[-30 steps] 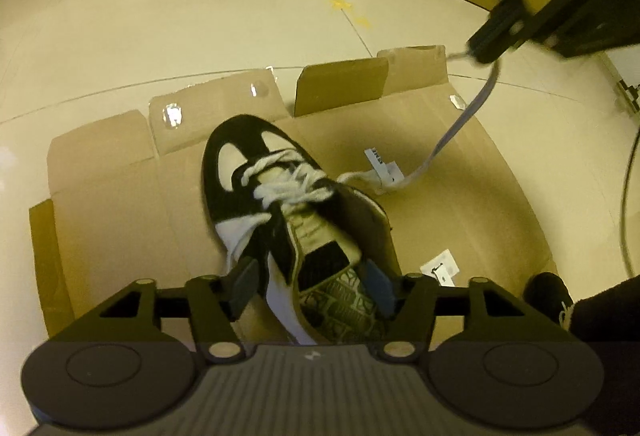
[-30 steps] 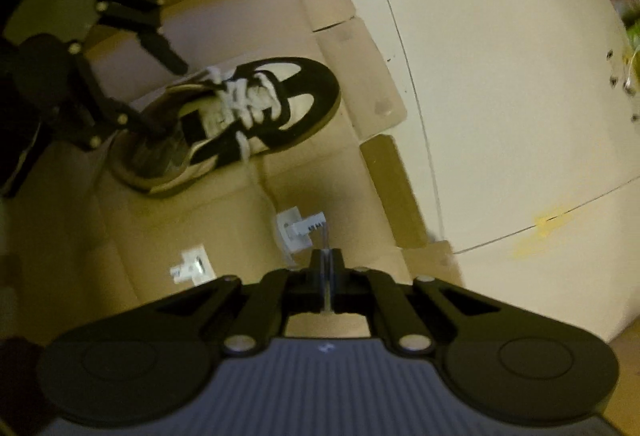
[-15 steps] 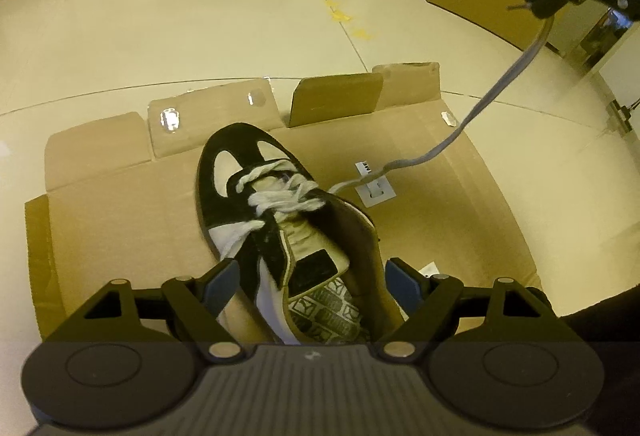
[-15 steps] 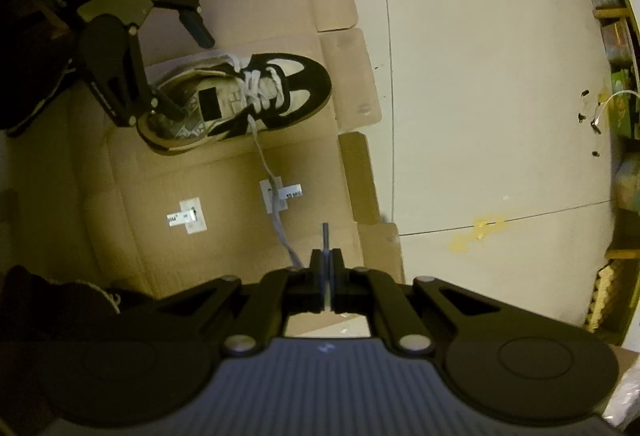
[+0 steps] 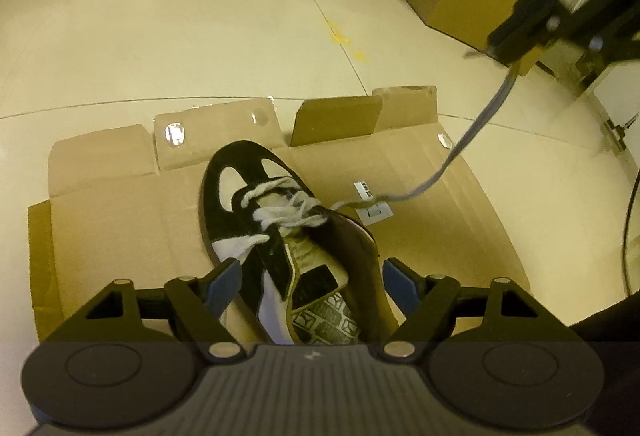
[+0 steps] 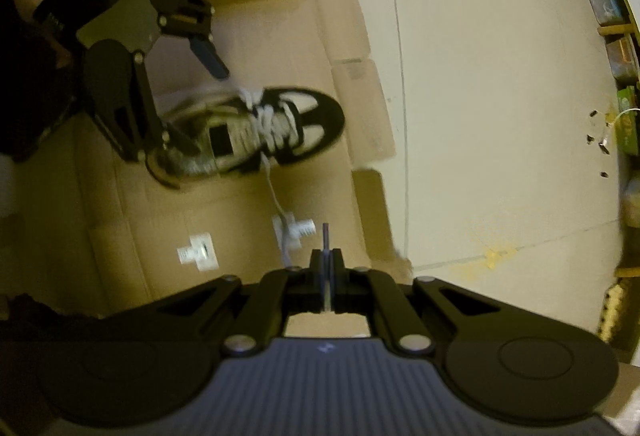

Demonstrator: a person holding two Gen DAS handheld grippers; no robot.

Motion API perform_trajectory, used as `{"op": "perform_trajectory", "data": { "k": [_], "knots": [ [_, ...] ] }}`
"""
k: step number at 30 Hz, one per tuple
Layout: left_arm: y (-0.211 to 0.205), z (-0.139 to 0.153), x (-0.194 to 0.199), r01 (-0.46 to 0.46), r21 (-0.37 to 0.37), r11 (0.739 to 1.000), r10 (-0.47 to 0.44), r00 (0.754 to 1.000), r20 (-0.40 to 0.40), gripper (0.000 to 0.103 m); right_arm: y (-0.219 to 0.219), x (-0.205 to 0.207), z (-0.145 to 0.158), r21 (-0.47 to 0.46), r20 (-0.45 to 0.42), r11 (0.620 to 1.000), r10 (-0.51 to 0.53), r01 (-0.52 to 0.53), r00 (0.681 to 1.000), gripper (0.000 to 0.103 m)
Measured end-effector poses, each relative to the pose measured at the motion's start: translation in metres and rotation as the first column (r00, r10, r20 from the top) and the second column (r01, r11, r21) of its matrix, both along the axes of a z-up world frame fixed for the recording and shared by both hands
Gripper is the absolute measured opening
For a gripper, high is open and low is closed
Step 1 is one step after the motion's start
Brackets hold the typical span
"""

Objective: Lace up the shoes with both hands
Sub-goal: 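Move the right gripper back to the lace knot on the sneaker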

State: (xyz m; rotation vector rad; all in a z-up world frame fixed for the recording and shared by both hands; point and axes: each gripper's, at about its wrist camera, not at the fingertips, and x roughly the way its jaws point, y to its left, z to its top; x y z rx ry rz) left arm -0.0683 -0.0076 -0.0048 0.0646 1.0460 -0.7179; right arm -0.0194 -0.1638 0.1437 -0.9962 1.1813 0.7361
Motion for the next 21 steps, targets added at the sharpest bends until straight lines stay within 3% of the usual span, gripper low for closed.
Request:
{"op": "perform_trajectory", "data": {
  "k": [1, 3, 10, 14, 21],
  "knots": [
    [0.000, -0.001, 0.000, 0.000, 0.000, 1.000, 0.000, 1.000, 0.003, 0.061, 0.001, 0.000, -0.005, 0.031, -0.003, 0.999, -0.010, 0.010, 1.000, 0.001],
    [-0.001, -0.004, 0.001, 0.006, 0.009, 1.000, -0.006, 1.000, 0.001, 0.039, 0.002, -0.001, -0.011, 0.066, -0.010, 0.998, -0.022, 0.022, 1.000, 0.002],
    [-0.007, -0.012, 0.000, 0.030, 0.070, 0.997, -0.033, 0.999, 0.040, 0.014, 0.007, 0.001, -0.058, 0.291, -0.071, 0.948, -0.113, 0.129, 0.991, 0.002],
    [-0.001, -0.014, 0.003, 0.004, 0.045, 0.999, -0.005, 1.000, 0.024, 0.014, 0.009, 0.002, -0.085, 0.395, -0.106, 0.896, -0.173, 0.202, 0.979, 0.002],
    [0.000, -0.015, 0.006, -0.004, 0.047, 0.999, 0.004, 1.000, 0.010, 0.014, 0.003, -0.004, -0.104, 0.486, -0.113, 0.834, -0.235, 0.260, 0.965, 0.002]
  ]
}}
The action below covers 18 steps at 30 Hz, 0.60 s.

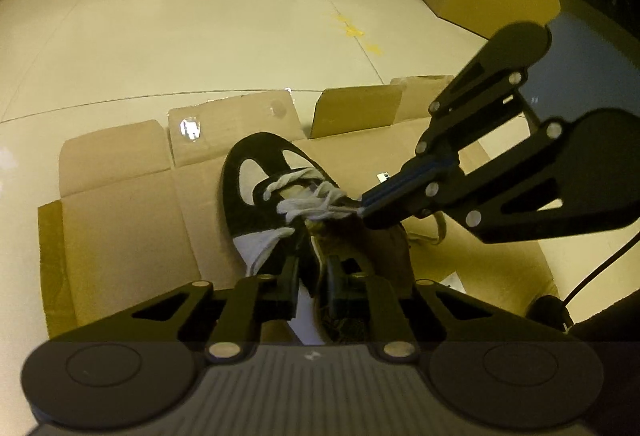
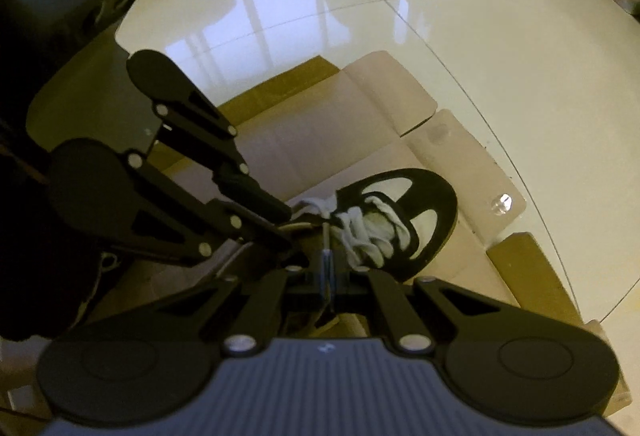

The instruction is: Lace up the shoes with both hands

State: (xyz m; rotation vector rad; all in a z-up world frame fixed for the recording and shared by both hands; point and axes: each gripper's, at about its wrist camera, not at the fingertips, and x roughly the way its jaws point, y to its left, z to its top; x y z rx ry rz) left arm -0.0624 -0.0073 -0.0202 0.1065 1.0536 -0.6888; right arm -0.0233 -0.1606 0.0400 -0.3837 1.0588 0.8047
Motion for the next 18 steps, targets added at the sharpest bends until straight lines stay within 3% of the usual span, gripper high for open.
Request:
{"op": "perform_trajectory", "data": {
  "k": [7, 10, 15, 18],
  "knots": [
    [-0.004, -0.001, -0.001, -0.031, 0.001, 1.000, 0.031, 0.999, 0.013, 0.014, -0.016, -0.001, -0.011, 0.074, -0.014, 0.994, -0.082, 0.083, 0.997, 0.002],
    [0.005, -0.002, 0.004, -0.086, -0.031, 0.996, 0.085, 0.996, -0.010, 0.013, -0.019, 0.000, -0.013, 0.096, -0.019, 0.991, -0.097, 0.098, 0.995, 0.002],
    [0.029, -0.009, 0.018, -0.202, -0.091, 0.975, 0.190, 0.974, -0.127, 0.013, -0.023, 0.000, -0.017, 0.136, -0.028, 0.986, -0.089, 0.092, 0.996, 0.002],
    [0.044, -0.017, 0.026, -0.288, -0.144, 0.947, 0.250, 0.940, -0.233, 0.013, -0.022, 0.001, -0.018, 0.140, -0.029, 0.987, -0.076, 0.079, 0.997, 0.002]
  ]
}}
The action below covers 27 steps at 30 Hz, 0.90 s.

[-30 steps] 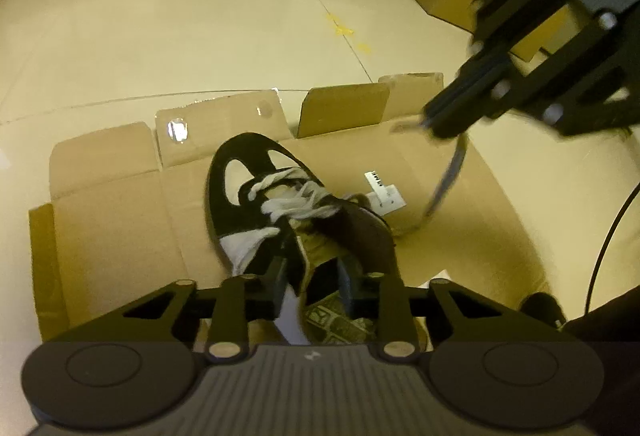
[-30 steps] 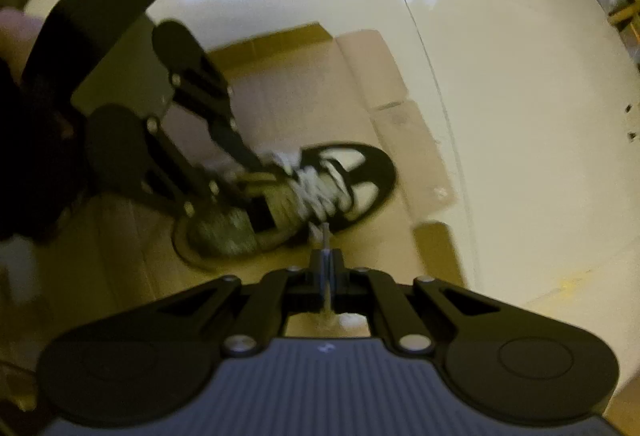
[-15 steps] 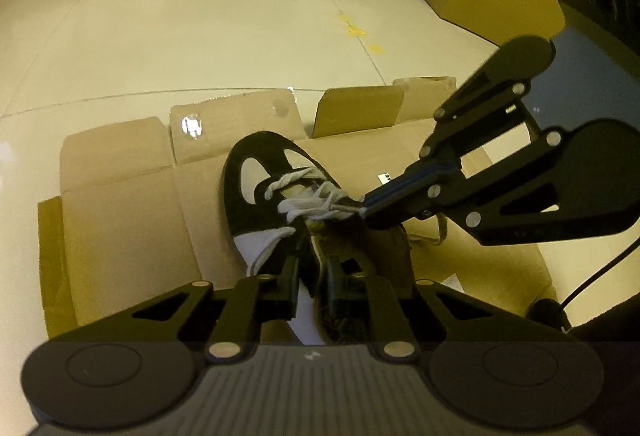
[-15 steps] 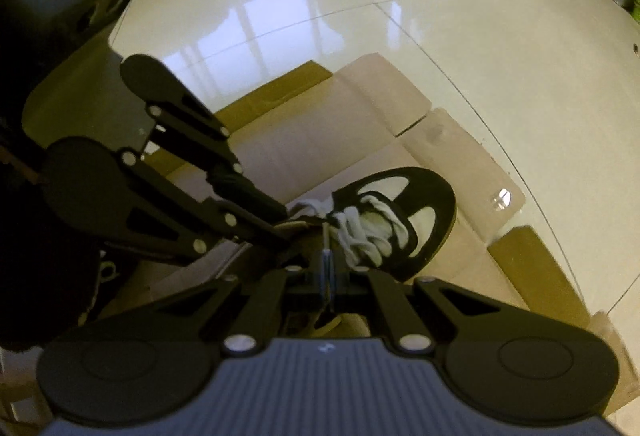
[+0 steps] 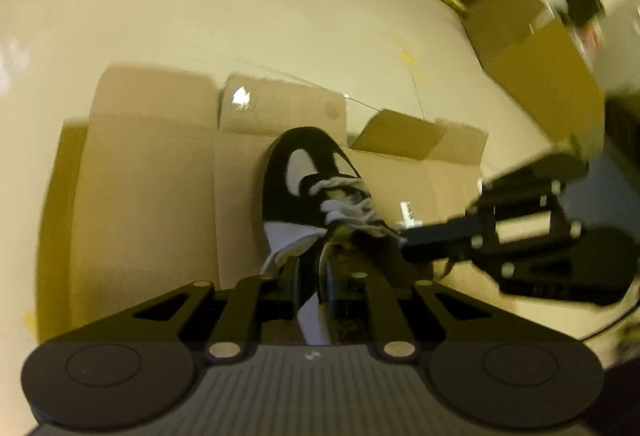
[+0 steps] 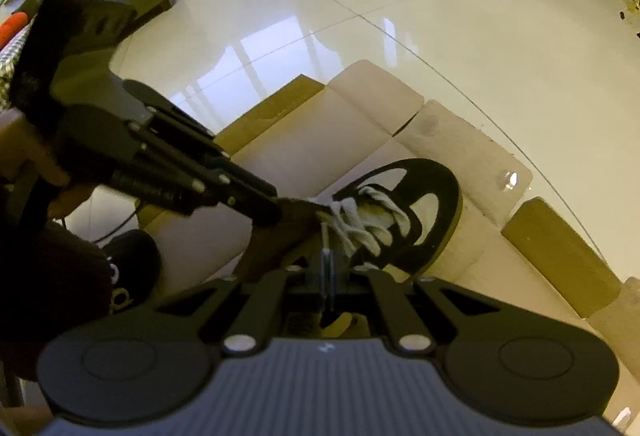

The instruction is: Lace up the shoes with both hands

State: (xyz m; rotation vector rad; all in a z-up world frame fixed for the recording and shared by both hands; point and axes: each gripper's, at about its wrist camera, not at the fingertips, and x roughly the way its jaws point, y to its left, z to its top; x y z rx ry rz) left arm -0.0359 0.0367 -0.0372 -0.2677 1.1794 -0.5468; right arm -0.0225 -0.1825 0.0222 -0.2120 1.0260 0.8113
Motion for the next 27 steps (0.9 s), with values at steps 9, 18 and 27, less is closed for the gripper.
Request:
{"op": "perform_trajectory", "data": {
  "k": [9, 18, 27],
  "knots": [
    [0.024, -0.014, 0.010, -0.128, -0.136, 0.982, 0.106, 0.981, -0.160, 0.013, 0.026, -0.003, -0.005, -0.092, 0.041, 0.988, 0.130, -0.126, 0.991, 0.002],
    [0.019, -0.011, 0.007, -0.094, -0.132, 0.987, 0.077, 0.988, -0.131, 0.014, 0.039, 0.002, -0.012, -0.129, 0.042, 0.977, 0.174, -0.168, 0.984, 0.002],
    [0.019, -0.012, 0.007, -0.086, -0.135, 0.987, 0.069, 0.990, -0.125, 0.014, 0.044, 0.004, -0.012, -0.138, 0.042, 0.972, 0.200, -0.192, 0.979, 0.002]
  ]
}}
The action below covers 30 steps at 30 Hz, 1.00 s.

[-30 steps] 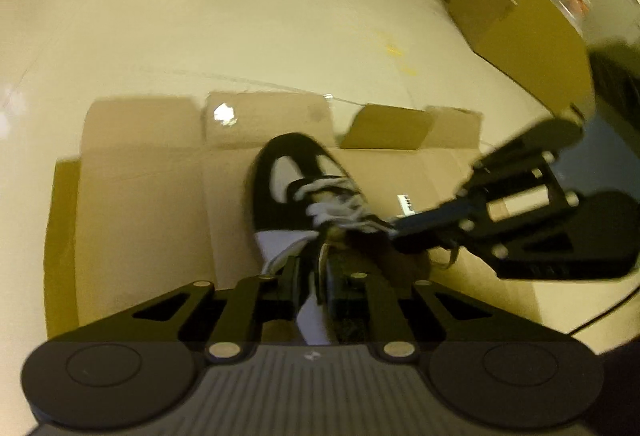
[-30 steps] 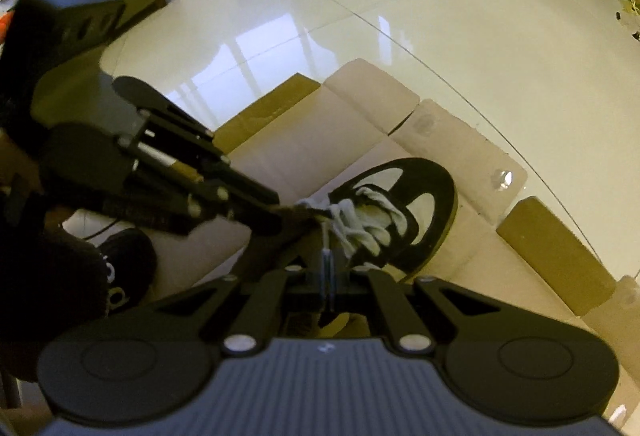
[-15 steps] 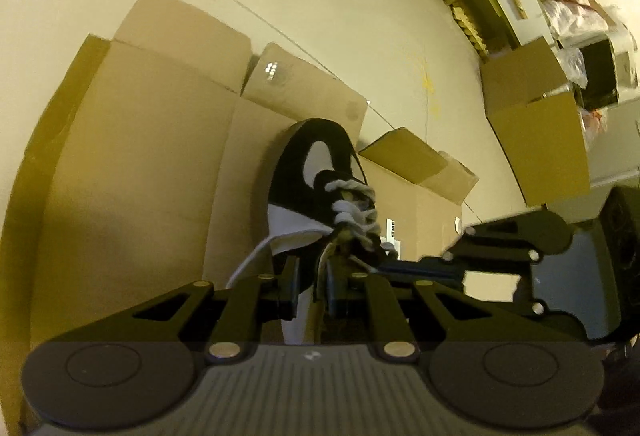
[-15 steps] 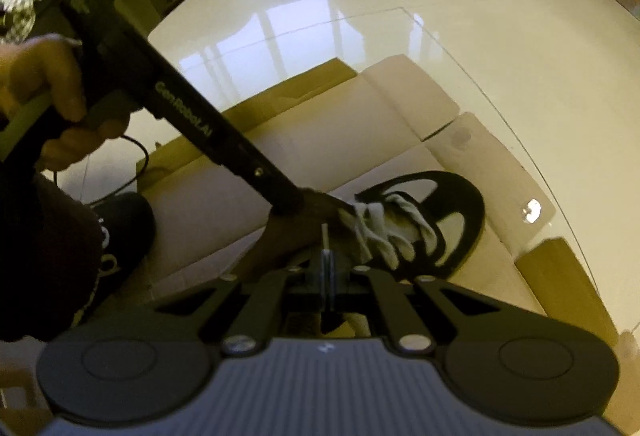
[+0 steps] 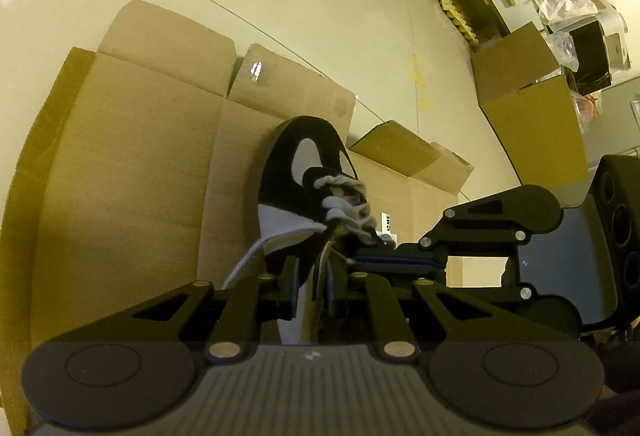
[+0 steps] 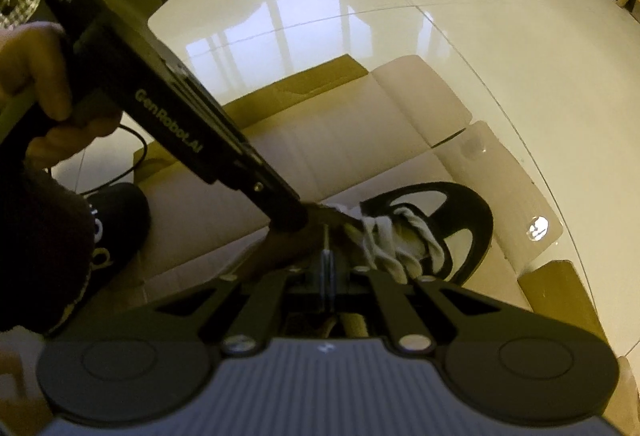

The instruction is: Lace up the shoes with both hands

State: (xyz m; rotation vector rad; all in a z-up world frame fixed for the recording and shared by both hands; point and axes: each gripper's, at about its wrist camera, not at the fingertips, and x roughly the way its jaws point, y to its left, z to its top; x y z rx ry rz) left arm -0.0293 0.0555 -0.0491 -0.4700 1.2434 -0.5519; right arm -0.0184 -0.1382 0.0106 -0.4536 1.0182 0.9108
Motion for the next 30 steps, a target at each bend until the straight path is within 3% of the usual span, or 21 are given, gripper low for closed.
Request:
{"op": "perform_trajectory", "data": {
  "k": [15, 21, 26, 30],
  "knots": [
    [-0.001, 0.001, 0.000, 0.011, -0.010, 1.000, -0.011, 1.000, -0.007, 0.018, 0.004, 0.005, 0.003, -0.003, 0.026, 1.000, 0.014, -0.014, 1.000, 0.002],
    [-0.001, 0.000, -0.004, 0.053, -0.112, 0.992, -0.057, 0.998, -0.035, 0.027, 0.006, 0.004, 0.004, 0.034, 0.024, 0.999, 0.019, -0.019, 1.000, 0.002],
    [0.012, -0.007, -0.003, -0.038, -0.175, 0.984, 0.022, 0.995, -0.095, 0.028, 0.010, 0.004, 0.003, 0.018, 0.045, 0.999, 0.037, -0.038, 0.998, 0.002],
    [0.026, -0.018, -0.001, -0.180, -0.265, 0.947, 0.133, 0.974, -0.184, 0.028, 0.008, 0.005, 0.003, 0.025, 0.035, 0.999, 0.025, -0.026, 0.999, 0.003]
  ]
}}
